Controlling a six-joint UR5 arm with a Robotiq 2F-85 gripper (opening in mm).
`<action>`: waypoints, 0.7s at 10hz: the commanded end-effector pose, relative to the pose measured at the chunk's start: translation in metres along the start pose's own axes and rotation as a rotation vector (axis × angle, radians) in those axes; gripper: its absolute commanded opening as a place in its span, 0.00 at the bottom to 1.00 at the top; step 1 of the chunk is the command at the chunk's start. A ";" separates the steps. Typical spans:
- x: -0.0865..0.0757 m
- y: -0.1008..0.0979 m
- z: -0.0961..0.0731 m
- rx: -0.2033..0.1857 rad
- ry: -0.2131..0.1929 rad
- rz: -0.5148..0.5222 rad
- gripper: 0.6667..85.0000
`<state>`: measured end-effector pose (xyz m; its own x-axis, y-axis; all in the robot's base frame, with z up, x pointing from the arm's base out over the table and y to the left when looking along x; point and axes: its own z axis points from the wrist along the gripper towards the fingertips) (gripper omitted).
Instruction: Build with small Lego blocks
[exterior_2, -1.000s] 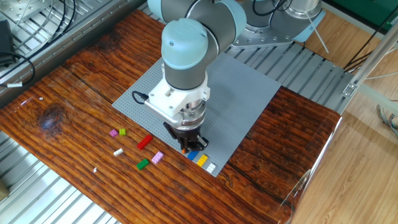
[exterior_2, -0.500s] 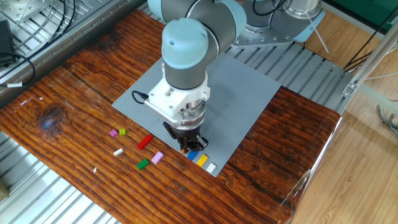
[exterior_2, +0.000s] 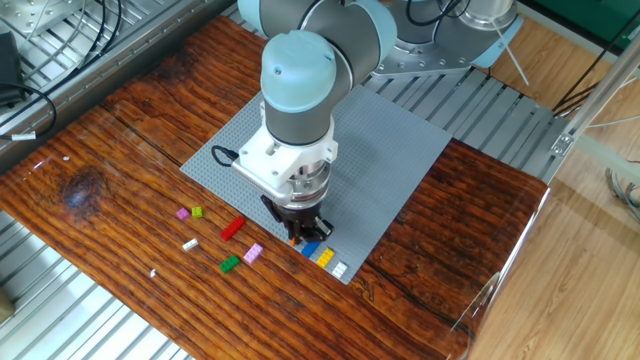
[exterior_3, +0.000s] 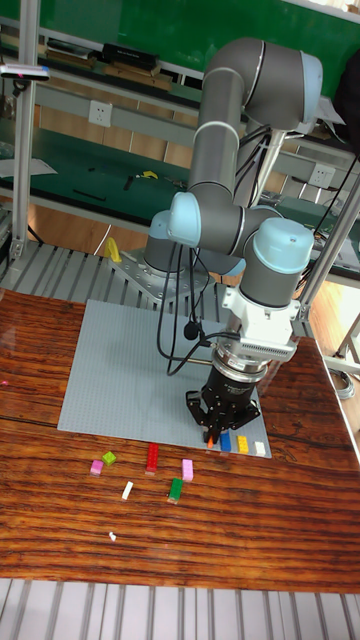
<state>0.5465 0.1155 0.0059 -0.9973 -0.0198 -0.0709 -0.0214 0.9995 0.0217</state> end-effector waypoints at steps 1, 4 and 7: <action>-0.001 0.003 -0.001 -0.018 0.000 0.009 0.08; 0.000 0.003 -0.001 -0.016 0.002 0.006 0.08; -0.003 0.002 0.000 -0.011 -0.003 0.012 0.08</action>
<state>0.5473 0.1167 0.0052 -0.9972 -0.0206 -0.0716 -0.0224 0.9994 0.0251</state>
